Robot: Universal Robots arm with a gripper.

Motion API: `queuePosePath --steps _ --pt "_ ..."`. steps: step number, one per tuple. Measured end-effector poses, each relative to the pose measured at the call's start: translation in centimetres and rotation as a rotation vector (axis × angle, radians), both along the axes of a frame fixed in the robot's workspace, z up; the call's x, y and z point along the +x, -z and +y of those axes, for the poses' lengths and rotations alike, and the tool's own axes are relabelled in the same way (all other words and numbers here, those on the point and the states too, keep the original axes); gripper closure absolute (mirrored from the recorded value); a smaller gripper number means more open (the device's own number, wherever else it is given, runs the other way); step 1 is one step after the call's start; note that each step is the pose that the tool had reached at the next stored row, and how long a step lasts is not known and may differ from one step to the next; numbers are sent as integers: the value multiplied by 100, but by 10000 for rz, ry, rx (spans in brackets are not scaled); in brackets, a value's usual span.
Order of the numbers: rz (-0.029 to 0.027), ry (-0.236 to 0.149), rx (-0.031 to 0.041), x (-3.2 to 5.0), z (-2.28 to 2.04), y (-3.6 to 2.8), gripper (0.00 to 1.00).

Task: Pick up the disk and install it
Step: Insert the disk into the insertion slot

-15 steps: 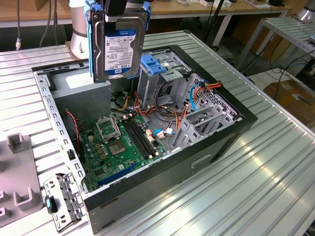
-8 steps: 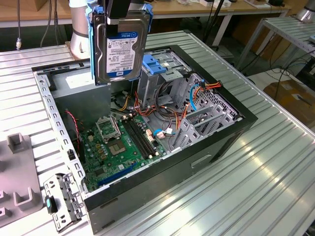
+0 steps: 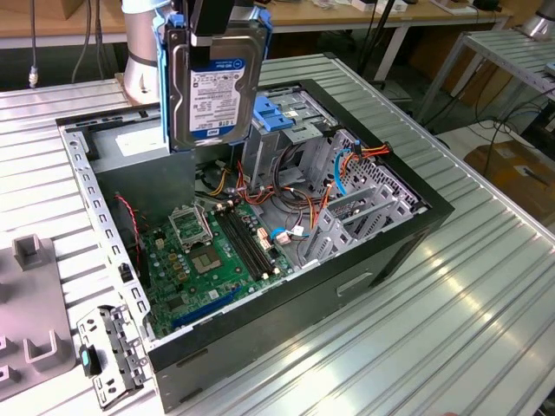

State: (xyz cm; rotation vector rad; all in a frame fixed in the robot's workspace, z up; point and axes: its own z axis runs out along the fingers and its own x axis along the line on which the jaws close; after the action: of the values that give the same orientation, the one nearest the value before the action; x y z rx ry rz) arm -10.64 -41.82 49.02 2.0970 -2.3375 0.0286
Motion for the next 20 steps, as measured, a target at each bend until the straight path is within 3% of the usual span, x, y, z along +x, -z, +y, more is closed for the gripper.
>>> queuePosePath --steps 6,20 --pt "0 0 0 0 -88 0 64" --pt "0 0 0 0 -233 0 64"
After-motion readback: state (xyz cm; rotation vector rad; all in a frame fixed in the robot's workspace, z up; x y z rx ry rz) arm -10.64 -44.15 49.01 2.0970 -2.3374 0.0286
